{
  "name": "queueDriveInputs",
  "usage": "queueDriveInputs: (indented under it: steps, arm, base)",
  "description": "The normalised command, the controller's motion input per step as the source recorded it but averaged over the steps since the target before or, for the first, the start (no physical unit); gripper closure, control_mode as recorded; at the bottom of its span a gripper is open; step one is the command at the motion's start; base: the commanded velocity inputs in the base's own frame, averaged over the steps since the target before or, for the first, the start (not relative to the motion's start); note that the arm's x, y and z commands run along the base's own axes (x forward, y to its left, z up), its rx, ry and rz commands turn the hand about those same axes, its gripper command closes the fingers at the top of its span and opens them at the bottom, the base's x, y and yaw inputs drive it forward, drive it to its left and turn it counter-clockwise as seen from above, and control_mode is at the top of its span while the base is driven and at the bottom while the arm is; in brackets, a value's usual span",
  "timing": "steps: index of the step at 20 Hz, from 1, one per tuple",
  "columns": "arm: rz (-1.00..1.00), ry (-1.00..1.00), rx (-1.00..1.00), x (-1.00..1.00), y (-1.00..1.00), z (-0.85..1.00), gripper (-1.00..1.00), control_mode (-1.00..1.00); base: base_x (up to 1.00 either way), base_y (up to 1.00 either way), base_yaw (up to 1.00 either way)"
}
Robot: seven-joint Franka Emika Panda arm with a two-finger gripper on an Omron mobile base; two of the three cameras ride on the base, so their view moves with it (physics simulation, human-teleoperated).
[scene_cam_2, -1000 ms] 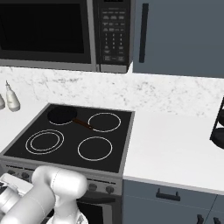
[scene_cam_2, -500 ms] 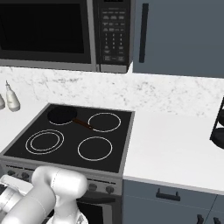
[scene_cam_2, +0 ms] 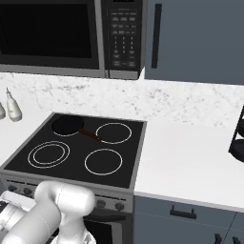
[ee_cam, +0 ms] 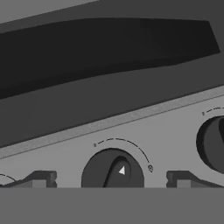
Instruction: Turn off the rear left burner of the stove.
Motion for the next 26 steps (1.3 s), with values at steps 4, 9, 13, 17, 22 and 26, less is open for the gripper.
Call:
queueDriveInputs:
  steps: [4, 9, 13, 17, 22, 26]
  arm:
    - [0.0, 0.0, 0.0, 0.0, 0.0, 0.0, -1.0, -1.0]
    - [0.0, 0.0, 0.0, 0.0, 0.0, 0.0, 1.0, -1.0]
    - [0.0, 0.0, 0.08, 0.0, 0.0, 0.0, 1.0, -1.0]
    - [-0.07, -0.05, 0.28, 0.0, 0.0, 0.11, 1.0, -1.0]
    - [-0.2, -0.15, 0.5, 0.0, -0.03, 0.14, 1.0, -1.0]
    - [-0.29, -0.21, 0.63, 0.0, -0.04, 0.15, 1.0, -1.0]
  base:
    - [0.0, 0.0, 0.0]
    - [0.0, 0.0, 0.0]
    - [0.0, 0.0, 0.0]
    - [0.0, 0.0, 0.0]
    - [0.0, 0.0, 0.0]
    - [0.0, 0.0, 0.0]
